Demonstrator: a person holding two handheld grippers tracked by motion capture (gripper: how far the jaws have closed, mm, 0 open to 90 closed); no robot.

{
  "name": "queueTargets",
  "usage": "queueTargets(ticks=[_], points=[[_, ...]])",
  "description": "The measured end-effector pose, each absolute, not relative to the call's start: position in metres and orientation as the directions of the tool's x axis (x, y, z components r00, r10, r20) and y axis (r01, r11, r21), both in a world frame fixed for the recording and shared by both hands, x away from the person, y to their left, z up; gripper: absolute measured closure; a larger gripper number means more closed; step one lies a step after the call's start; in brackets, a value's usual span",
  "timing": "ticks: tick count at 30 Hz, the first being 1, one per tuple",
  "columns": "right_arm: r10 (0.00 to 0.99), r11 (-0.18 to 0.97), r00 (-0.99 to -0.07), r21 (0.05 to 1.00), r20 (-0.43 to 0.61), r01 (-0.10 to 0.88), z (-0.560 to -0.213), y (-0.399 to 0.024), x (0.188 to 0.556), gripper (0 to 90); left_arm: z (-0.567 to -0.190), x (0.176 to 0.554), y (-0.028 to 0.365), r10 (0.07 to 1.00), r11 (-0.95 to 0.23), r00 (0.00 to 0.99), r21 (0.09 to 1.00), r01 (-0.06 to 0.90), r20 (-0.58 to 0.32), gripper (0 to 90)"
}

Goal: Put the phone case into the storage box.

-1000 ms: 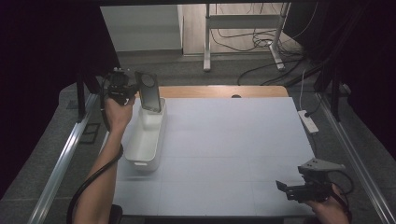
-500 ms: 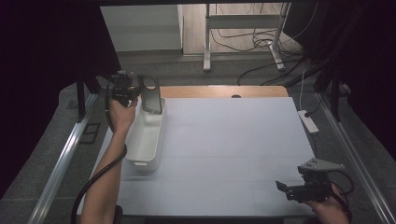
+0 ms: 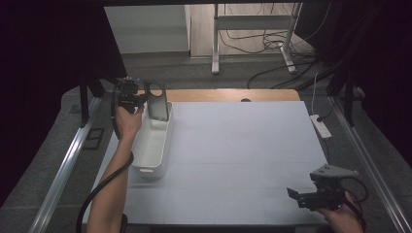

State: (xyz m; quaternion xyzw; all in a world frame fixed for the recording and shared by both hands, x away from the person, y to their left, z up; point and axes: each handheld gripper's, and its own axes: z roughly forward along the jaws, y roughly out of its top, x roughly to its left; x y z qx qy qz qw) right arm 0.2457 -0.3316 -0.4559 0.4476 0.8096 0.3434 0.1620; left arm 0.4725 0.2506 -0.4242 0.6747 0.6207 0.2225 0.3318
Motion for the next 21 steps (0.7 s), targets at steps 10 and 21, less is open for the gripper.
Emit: queueTargets(ticks=[10,21], points=[[0.834,0.368,-0.550,0.701,0.041,0.611,-0.456,-0.331,0.245,0.5,-0.435,0.477,0.248,0.987,-0.012,0.122,0.703,0.711,-0.108,88.8],[0.832,0.370,-0.553,0.698,0.044,0.613,-0.456,-0.331,0.246,0.6,-0.450,0.481,0.247,0.987,-0.013,0.119,0.676,0.737,-0.112,88.7]])
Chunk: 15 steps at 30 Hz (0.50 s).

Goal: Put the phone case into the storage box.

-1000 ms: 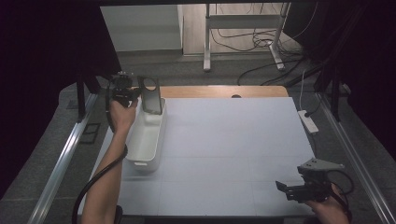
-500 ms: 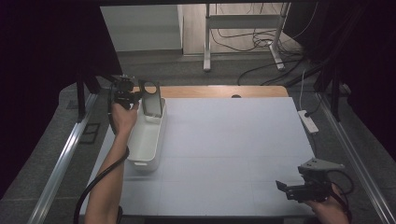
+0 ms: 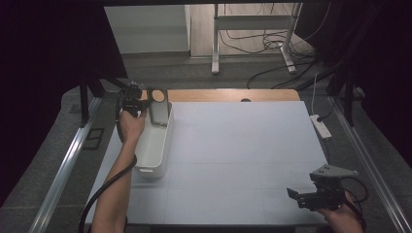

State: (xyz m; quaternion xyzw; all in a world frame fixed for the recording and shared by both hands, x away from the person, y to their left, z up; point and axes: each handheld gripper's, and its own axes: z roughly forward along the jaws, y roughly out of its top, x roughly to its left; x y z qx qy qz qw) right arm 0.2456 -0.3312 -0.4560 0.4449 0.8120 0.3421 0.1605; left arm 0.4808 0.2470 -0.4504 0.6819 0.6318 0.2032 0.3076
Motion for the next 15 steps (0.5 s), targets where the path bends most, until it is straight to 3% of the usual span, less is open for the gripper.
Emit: queueTargets(ticks=[15], points=[[0.835,0.365,-0.547,0.697,0.047,0.617,-0.4561,-0.3316,0.2461,0.9,-0.4479,0.4801,0.2498,0.978,-0.028,0.166,0.702,0.712,-0.129,78.6]])
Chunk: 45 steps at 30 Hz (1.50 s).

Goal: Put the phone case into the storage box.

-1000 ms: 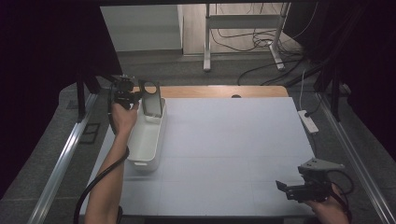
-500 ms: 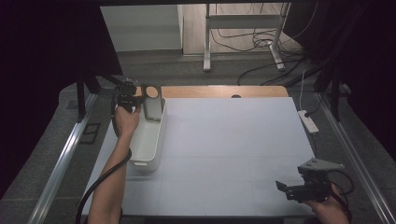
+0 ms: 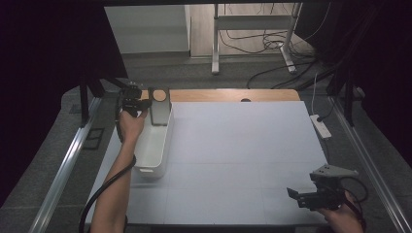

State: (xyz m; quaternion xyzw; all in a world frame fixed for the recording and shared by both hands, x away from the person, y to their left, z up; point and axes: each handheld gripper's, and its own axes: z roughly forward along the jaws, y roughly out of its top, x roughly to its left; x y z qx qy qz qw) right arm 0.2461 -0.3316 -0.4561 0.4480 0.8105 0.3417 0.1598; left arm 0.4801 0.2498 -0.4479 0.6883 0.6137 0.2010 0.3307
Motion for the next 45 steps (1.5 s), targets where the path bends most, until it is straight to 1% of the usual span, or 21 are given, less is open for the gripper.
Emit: queueTargets(ticks=[2,3,4,8,11,12,14,16,18,20,23,25,27,30,31,35,37,45], points=[[0.836,0.365,-0.547,0.697,0.046,0.617,-0.456,-0.331,0.246,0.9,-0.447,0.480,0.250,0.976,-0.031,0.175,0.704,0.709,-0.133,75.1],[0.835,0.367,-0.548,0.698,0.044,0.615,-0.456,-0.332,0.246,0.9,-0.446,0.479,0.250,0.975,-0.033,0.179,0.706,0.707,-0.134,75.1],[0.835,0.366,-0.548,0.699,0.044,0.615,-0.456,-0.332,0.246,0.9,-0.446,0.479,0.249,0.973,-0.031,0.183,0.706,0.708,-0.140,71.4],[0.835,0.370,-0.549,0.697,0.041,0.614,-0.456,-0.331,0.246,0.9,-0.447,0.477,0.248,0.973,-0.044,0.190,0.704,0.709,-0.130,63.4],[0.834,0.371,-0.550,0.696,0.041,0.614,-0.456,-0.331,0.246,0.9,-0.448,0.477,0.248,0.971,-0.041,0.194,0.710,0.703,-0.137,61.5],[0.834,0.372,-0.550,0.696,0.041,0.614,-0.456,-0.331,0.246,0.9,-0.447,0.476,0.249,0.966,-0.031,0.204,0.717,0.696,-0.157,58.0],[0.833,0.373,-0.551,0.696,0.040,0.614,-0.456,-0.331,0.246,0.9,-0.446,0.475,0.249,0.962,-0.033,0.218,0.723,0.690,-0.164,56.0],[0.833,0.373,-0.551,0.696,0.040,0.614,-0.456,-0.331,0.246,0.9,-0.445,0.474,0.250,0.960,-0.043,0.229,0.727,0.685,-0.159,54.9],[0.833,0.374,-0.551,0.695,0.039,0.614,-0.456,-0.330,0.246,0.9,-0.443,0.473,0.250,0.961,-0.054,0.233,0.728,0.683,-0.148,49.8],[0.833,0.374,-0.552,0.695,0.039,0.614,-0.456,-0.330,0.246,0.9,-0.442,0.472,0.251,0.960,-0.057,0.238,0.732,0.679,-0.146,48.3],[0.833,0.374,-0.551,0.696,0.038,0.613,-0.456,-0.330,0.246,0.9,-0.441,0.470,0.253,0.953,-0.045,0.249,0.734,0.677,-0.171,42.1],[0.834,0.373,-0.551,0.696,0.038,0.613,-0.456,-0.330,0.245,0.9,-0.440,0.468,0.255,0.950,-0.042,0.257,0.740,0.671,-0.179,39.4],[0.834,0.374,-0.551,0.696,0.037,0.613,-0.456,-0.330,0.246,0.9,-0.439,0.467,0.257,0.941,-0.022,0.264,0.742,0.670,-0.210,36.0],[0.833,0.375,-0.551,0.695,0.038,0.614,-0.456,-0.330,0.246,0.9,-0.437,0.465,0.259,0.935,-0.021,0.278,0.749,0.663,-0.221,30.3],[0.833,0.375,-0.551,0.695,0.038,0.614,-0.456,-0.330,0.246,0.9,-0.436,0.464,0.260,0.931,-0.023,0.288,0.754,0.656,-0.222,30.3],[0.833,0.375,-0.552,0.695,0.038,0.613,-0.456,-0.330,0.245,0.9,-0.433,0.460,0.260,0.922,-0.023,0.309,0.764,0.645,-0.234,23.4],[0.833,0.375,-0.551,0.695,0.038,0.614,-0.456,-0.330,0.245,0.9,-0.431,0.458,0.259,0.918,-0.030,0.321,0.769,0.639,-0.231,21.4],[0.833,0.375,-0.552,0.695,0.038,0.614,-0.456,-0.330,0.245,0.9,-0.429,0.451,0.254,0.898,-0.064,0.371,0.765,0.640,-0.235,12.5]])
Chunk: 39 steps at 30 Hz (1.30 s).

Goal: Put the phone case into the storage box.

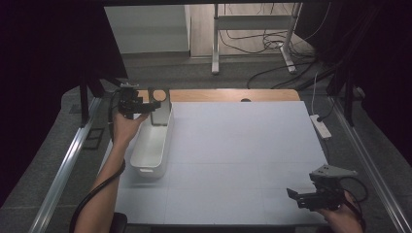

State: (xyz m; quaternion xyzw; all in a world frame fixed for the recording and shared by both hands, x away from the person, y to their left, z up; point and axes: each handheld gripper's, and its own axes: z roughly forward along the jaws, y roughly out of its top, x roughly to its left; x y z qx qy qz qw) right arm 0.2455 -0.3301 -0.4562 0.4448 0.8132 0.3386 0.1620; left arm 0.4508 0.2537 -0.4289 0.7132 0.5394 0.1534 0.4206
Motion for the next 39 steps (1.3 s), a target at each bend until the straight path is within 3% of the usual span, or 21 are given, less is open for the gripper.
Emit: queueTargets(ticks=[13,39], points=[[0.831,0.377,-0.555,0.696,0.036,0.611,-0.456,-0.330,0.245,0.9,-0.432,0.438,0.249,0.869,-0.094,0.426,0.761,0.642,-0.252,6.9],[0.829,0.379,-0.557,0.694,0.038,0.612,-0.456,-0.330,0.245,0.8,-0.428,0.404,0.233,0.843,-0.190,0.508,0.784,0.591,-0.178,2.2]])
